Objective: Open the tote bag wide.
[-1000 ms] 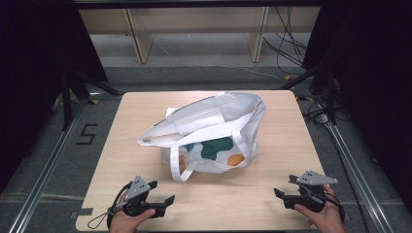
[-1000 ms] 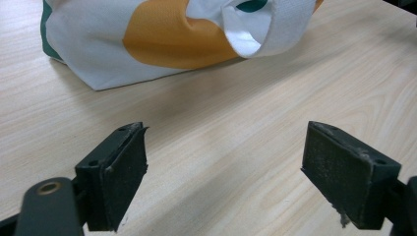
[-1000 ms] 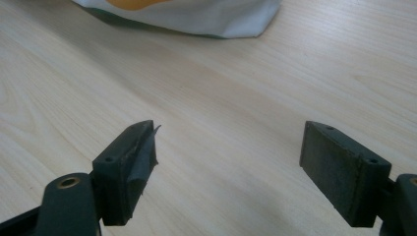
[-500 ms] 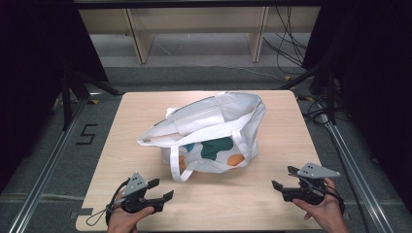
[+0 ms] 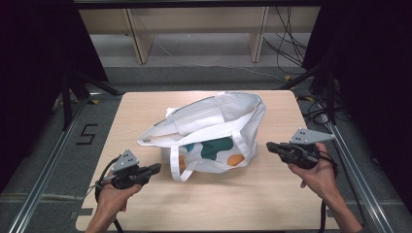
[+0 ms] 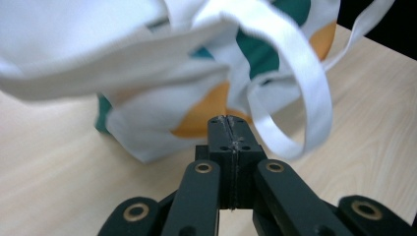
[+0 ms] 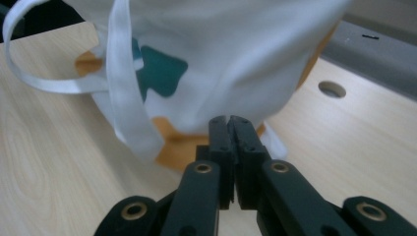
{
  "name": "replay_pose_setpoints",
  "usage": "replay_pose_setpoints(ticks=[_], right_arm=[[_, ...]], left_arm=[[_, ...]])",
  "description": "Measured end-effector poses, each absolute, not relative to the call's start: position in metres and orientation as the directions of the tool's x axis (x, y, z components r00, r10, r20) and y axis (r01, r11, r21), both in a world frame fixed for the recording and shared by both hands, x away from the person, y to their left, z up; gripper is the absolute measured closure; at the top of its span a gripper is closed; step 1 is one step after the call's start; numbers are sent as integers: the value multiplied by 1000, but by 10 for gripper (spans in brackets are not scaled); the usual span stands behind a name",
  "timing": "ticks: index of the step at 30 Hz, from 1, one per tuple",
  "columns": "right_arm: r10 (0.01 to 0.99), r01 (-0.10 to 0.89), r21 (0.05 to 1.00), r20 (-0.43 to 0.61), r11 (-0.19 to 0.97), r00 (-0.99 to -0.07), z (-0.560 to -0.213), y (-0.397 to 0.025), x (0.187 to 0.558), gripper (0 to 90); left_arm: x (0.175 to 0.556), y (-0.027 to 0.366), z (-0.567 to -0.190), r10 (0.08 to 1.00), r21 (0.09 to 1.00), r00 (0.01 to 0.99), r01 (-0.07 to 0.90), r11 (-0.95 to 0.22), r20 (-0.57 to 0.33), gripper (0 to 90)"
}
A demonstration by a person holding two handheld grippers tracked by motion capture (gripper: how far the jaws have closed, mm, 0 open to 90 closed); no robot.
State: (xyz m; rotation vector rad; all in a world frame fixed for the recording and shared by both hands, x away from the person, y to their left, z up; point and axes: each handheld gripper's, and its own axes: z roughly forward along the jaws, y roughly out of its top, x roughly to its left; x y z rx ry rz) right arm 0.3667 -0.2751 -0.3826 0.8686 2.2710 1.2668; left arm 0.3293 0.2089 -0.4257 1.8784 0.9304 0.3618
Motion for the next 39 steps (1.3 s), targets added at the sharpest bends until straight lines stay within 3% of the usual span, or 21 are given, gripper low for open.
replay_pose_setpoints(ticks=[10, 19, 24, 31, 35, 39], right_arm=[[615, 225, 873, -103, 432, -782, -322, -239, 393, 900], [619, 219, 846, -155, 485, -770, -296, -207, 432, 900], [633, 284, 772, -192, 569, -750, -308, -197, 461, 886], [667, 427, 626, -206, 652, -716, -353, -199, 490, 900], [673, 519, 522, -152, 676, -724, -397, -204, 506, 900], [665, 521, 497, -165, 693, -728, -414, -199, 507, 900]], left_arm=[[370, 193, -371, 724, 876, 683, 403, -265, -96, 892], [415, 175, -368, 740, 857, 667, 429, -286, -87, 890], [433, 176, -378, 761, 838, 641, 466, -284, -99, 888], [457, 190, -418, 784, 800, 576, 571, -186, -230, 892], [468, 187, -447, 798, 760, 566, 607, -232, -208, 893], [475, 186, -457, 811, 757, 543, 618, -211, -218, 894]])
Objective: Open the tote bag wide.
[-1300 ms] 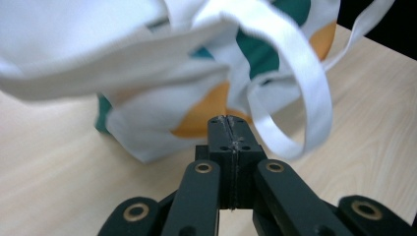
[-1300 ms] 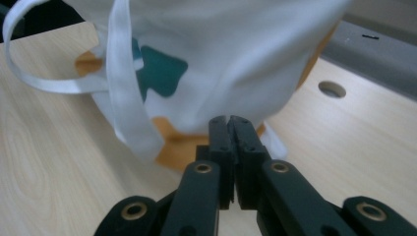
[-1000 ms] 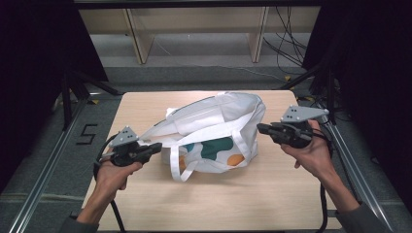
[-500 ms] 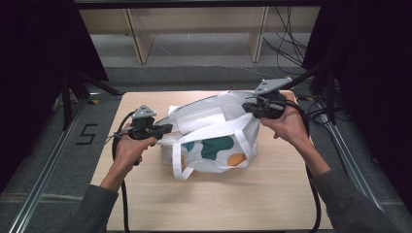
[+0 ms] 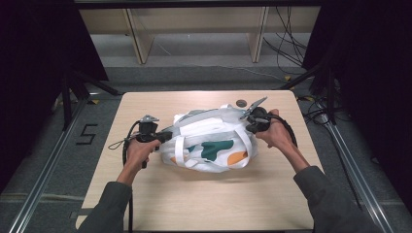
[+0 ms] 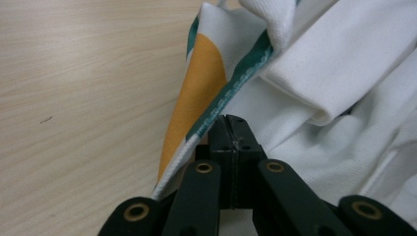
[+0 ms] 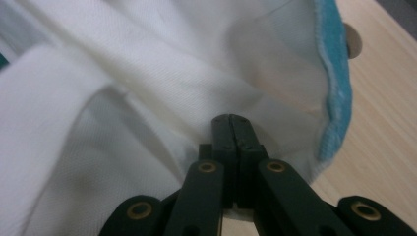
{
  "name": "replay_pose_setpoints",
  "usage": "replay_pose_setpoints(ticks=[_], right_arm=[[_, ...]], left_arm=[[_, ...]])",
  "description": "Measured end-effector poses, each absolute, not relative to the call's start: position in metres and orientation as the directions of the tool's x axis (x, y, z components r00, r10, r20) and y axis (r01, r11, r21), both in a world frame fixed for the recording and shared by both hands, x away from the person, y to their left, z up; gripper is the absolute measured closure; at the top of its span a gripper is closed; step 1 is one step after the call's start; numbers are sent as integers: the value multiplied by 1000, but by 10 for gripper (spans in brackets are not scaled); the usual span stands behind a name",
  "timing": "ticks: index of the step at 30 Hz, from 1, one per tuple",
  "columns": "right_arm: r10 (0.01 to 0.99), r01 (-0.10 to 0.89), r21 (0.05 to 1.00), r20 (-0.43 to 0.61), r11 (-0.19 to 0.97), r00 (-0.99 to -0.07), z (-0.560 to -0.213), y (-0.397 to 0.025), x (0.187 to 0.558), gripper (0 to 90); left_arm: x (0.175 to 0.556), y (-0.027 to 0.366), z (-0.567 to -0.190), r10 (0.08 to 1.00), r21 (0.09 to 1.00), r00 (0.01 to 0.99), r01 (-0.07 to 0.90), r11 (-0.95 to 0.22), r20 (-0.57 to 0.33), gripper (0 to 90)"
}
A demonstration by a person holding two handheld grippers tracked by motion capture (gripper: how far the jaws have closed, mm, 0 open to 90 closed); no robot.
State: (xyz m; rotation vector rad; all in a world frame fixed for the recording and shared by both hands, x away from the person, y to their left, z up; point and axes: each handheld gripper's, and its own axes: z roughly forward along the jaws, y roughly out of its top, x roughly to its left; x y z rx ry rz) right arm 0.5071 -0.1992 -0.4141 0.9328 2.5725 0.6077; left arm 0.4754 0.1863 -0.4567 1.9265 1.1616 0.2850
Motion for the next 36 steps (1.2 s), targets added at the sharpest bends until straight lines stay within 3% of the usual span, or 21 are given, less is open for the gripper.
replay_pose_setpoints(ticks=[4, 5, 8, 12, 15, 18, 22, 25, 26, 27, 28, 30, 32, 36], right_arm=[[659, 527, 483, -150, 699, -737, -410, -197, 508, 900], [639, 483, 513, -179, 710, -748, -404, -199, 510, 900], [676, 479, 625, -107, 616, -729, -383, -189, 509, 900], [634, 441, 649, -83, 620, -769, -381, -164, 516, 900], [604, 439, 604, -91, 666, -792, -391, -149, 521, 900], [578, 458, 552, -52, 696, -815, -403, -150, 511, 900], [492, 432, 536, 34, 726, -870, -407, -168, 475, 900], [434, 407, 444, 43, 798, -900, -426, -165, 442, 900], [376, 348, 413, 14, 841, -927, -437, -164, 432, 900], [386, 357, 405, 13, 841, -923, -439, -163, 427, 900], [364, 323, 431, -14, 842, -931, -436, -163, 429, 900], [431, 375, 481, -5, 792, -903, -420, -163, 432, 900], [451, 346, 575, -44, 741, -892, -401, -159, 446, 900], [458, 317, 589, -104, 743, -883, -393, -141, 476, 900]], left_arm=[[475, 181, -445, 814, 729, 560, 621, -287, -156, 893], [475, 178, -439, 804, 741, 566, 616, -268, -180, 893], [477, 164, -425, 781, 769, 587, 595, -235, -215, 893], [483, 130, -418, 729, 761, 645, 585, -279, -229, 891], [491, 113, -422, 727, 736, 665, 576, -354, -171, 891], [495, 111, -425, 731, 718, 652, 606, -342, -201, 892], [500, 109, -426, 735, 712, 646, 613, -341, -205, 893], [500, 104, -429, 729, 707, 651, 616, -347, -210, 893], [499, 103, -429, 727, 707, 654, 615, -350, -209, 893], [497, 102, -428, 729, 714, 655, 606, -350, -198, 893], [494, 101, -426, 728, 720, 661, 593, -361, -180, 893], [490, 101, -422, 727, 732, 665, 581, -357, -173, 892], [481, 98, -417, 706, 748, 686, 559, -356, -176, 891], [465, 88, -423, 652, 733, 745, 521, -438, -140, 879]])
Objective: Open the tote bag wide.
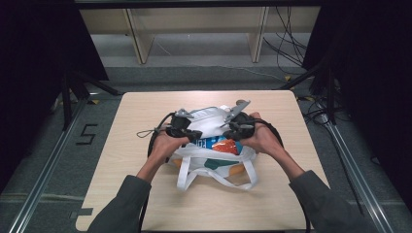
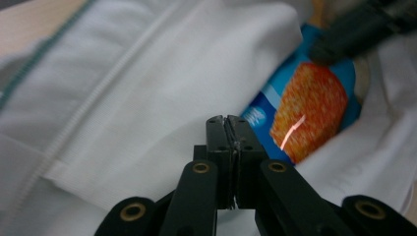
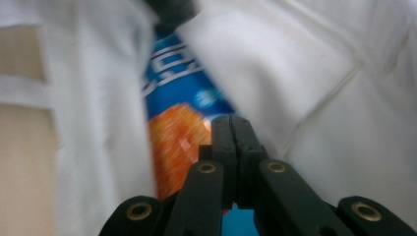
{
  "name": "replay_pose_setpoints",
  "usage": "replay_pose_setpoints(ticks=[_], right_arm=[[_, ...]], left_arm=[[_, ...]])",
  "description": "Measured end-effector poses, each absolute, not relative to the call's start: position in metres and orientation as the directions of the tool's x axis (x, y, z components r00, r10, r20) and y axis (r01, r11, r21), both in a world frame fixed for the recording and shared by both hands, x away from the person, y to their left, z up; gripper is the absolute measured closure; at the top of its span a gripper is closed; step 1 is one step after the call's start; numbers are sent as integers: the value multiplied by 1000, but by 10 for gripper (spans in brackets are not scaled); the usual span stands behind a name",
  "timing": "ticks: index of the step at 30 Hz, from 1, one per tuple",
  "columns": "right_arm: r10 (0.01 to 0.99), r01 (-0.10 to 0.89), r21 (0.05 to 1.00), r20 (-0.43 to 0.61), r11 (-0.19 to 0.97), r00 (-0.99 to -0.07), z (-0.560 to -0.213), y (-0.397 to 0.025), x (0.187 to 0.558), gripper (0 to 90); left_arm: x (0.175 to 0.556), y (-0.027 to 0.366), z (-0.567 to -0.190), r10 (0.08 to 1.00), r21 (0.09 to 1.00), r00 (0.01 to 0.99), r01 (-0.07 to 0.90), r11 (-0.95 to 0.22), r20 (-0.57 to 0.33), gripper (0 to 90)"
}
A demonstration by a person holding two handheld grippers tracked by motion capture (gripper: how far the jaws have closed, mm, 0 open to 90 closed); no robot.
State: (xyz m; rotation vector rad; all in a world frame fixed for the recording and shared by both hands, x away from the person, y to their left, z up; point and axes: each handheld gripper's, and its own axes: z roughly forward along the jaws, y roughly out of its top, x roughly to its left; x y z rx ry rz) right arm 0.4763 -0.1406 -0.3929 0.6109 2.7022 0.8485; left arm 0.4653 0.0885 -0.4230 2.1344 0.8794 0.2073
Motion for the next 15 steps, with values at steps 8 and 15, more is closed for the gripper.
replay_pose_setpoints(ticks=[8, 15], right_arm=[[609, 462, 549, -113, 697, -785, -413, -133, 547, 900], [750, 662, 494, 31, 563, -661, -456, -160, 589, 900]], left_arm=[[416, 85, -468, 567, 668, 818, 476, -571, -99, 894], [404, 81, -482, 571, 688, 816, 467, -556, -93, 894]])
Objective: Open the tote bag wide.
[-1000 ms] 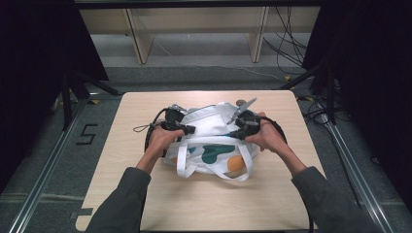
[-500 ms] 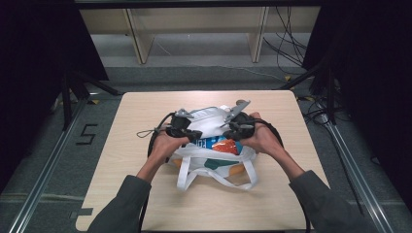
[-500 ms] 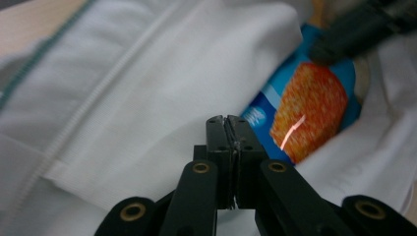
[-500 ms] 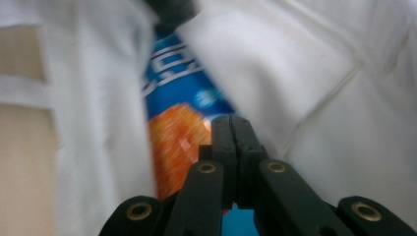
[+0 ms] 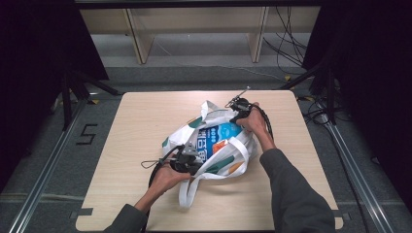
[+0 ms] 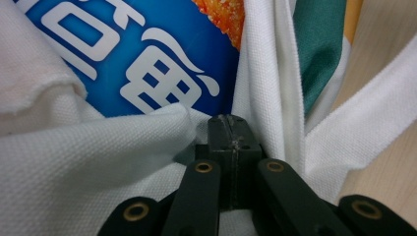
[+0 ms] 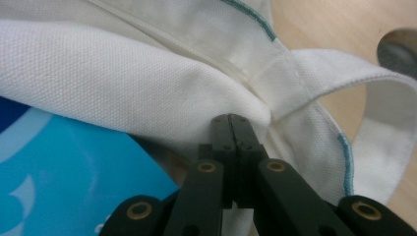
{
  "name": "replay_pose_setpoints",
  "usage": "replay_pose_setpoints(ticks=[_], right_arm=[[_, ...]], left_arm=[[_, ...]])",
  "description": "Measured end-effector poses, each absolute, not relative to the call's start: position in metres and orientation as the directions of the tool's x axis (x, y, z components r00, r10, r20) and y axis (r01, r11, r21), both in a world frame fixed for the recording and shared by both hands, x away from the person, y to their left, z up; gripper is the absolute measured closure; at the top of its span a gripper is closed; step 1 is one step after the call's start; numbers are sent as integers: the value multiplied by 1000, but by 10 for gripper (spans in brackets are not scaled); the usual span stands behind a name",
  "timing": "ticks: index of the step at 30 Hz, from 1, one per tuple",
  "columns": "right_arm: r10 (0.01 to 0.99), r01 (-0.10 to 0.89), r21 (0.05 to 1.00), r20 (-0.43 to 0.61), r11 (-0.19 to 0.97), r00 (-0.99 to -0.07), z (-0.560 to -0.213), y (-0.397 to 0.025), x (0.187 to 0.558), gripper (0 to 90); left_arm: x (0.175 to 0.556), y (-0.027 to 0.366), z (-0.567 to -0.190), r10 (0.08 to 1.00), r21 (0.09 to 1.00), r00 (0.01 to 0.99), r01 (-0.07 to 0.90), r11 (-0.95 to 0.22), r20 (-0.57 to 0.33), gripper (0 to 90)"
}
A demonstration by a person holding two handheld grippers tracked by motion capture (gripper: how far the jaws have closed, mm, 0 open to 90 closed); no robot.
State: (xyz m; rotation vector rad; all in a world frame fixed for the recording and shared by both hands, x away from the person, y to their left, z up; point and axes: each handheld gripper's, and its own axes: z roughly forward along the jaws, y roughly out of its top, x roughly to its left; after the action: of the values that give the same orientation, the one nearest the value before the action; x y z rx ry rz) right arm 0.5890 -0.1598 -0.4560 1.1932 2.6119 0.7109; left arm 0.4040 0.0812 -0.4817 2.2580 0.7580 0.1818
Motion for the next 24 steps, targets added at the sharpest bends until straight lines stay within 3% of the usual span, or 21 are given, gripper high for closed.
replay_pose_setpoints(ticks=[6, 11, 16, 19, 21, 23, 24], right_arm=[[695, 567, 511, -89, 647, -713, -434, -155, 578, 900], [610, 463, 625, -27, 628, -792, -400, -154, 540, 900], [456, 343, 572, -62, 745, -888, -399, -151, 496, 900], [446, 353, 533, -52, 769, -894, -403, -160, 476, 900], [430, 353, 515, -34, 781, -902, -405, -171, 464, 900], [421, 363, 474, -16, 802, -907, -417, -186, 451, 900], [398, 353, 442, -10, 825, -917, -430, -193, 442, 900]], left_arm=[[410, 92, -453, 579, 725, 810, 453, -519, -92, 871], [435, 99, -417, 619, 767, 784, 428, -478, -51, 872], [476, 80, -408, 671, 748, 740, 474, -464, -53, 873], [496, 72, -416, 693, 705, 720, 511, -491, -39, 871], [508, 79, -425, 715, 660, 699, 533, -530, 10, 885], [521, 99, -443, 782, 596, 618, 599, -536, 82, 892], [525, 106, -447, 801, 598, 598, 630, -496, 33, 893]])
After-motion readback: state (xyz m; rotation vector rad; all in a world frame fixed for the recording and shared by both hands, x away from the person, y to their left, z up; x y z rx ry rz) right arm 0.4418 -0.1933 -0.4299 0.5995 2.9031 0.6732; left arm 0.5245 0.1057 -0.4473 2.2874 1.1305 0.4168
